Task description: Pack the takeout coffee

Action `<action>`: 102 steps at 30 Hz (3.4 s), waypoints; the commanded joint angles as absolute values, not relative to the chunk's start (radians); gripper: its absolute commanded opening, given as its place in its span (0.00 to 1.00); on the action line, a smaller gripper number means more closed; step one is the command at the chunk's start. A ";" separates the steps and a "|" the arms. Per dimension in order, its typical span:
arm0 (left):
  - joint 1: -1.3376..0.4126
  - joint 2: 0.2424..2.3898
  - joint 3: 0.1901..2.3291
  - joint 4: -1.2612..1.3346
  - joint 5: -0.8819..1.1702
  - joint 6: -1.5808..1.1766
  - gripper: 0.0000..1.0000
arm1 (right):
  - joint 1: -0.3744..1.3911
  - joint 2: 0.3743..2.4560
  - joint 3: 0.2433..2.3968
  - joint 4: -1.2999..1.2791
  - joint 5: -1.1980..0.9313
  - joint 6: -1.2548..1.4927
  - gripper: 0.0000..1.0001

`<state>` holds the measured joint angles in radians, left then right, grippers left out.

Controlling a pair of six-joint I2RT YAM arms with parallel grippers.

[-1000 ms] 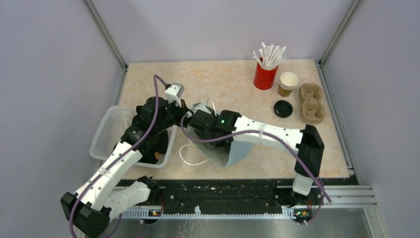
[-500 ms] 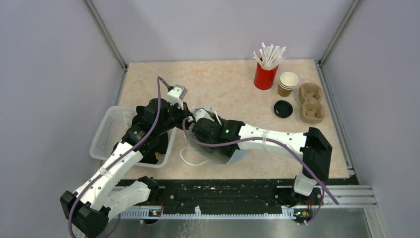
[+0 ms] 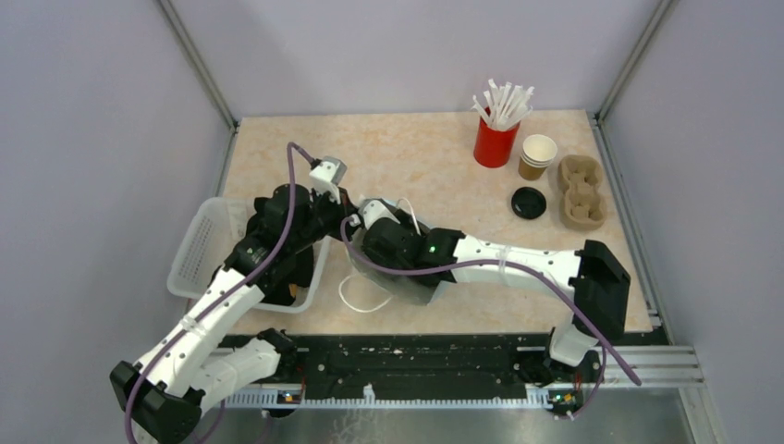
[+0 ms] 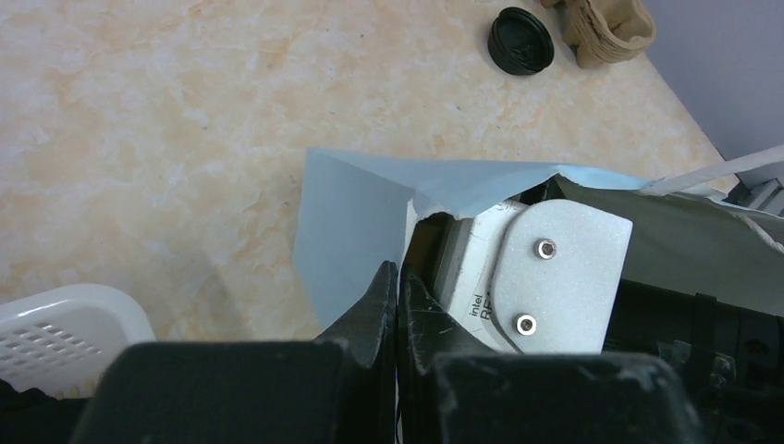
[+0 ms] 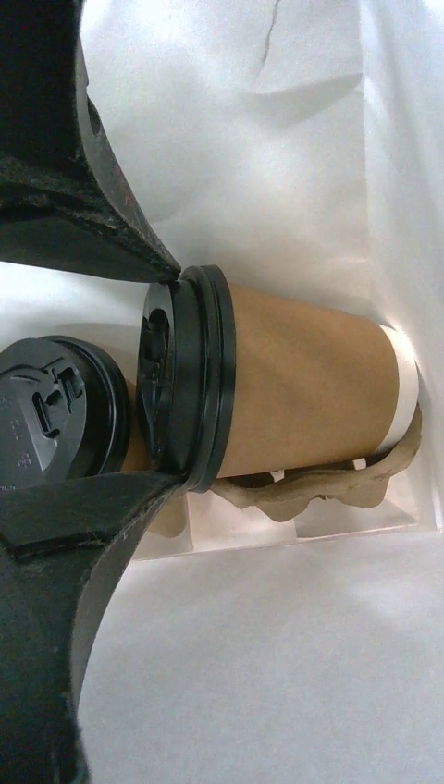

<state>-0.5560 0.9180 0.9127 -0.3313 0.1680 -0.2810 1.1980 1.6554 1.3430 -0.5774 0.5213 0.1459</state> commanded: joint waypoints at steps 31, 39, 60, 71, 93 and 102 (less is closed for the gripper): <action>-0.594 0.939 0.932 -0.429 0.157 -0.235 0.00 | 1.264 1.453 1.301 -0.509 0.467 0.266 0.52; -0.594 0.892 0.856 -0.366 0.189 -0.268 0.00 | 1.263 1.497 1.296 -0.514 0.484 0.443 0.71; -0.594 0.779 0.708 -0.268 0.173 -0.333 0.00 | 1.238 1.358 1.197 -0.415 0.437 0.533 0.83; -0.595 0.815 0.721 -0.280 0.029 -0.312 0.00 | 1.226 1.302 1.226 -0.408 0.145 0.519 0.92; -0.594 0.899 0.862 -0.297 0.076 -0.335 0.00 | 1.225 1.054 1.371 -0.606 0.307 0.565 0.88; -0.595 0.890 0.866 -0.265 0.088 -0.285 0.00 | 1.225 0.891 1.442 -0.729 0.525 0.520 0.89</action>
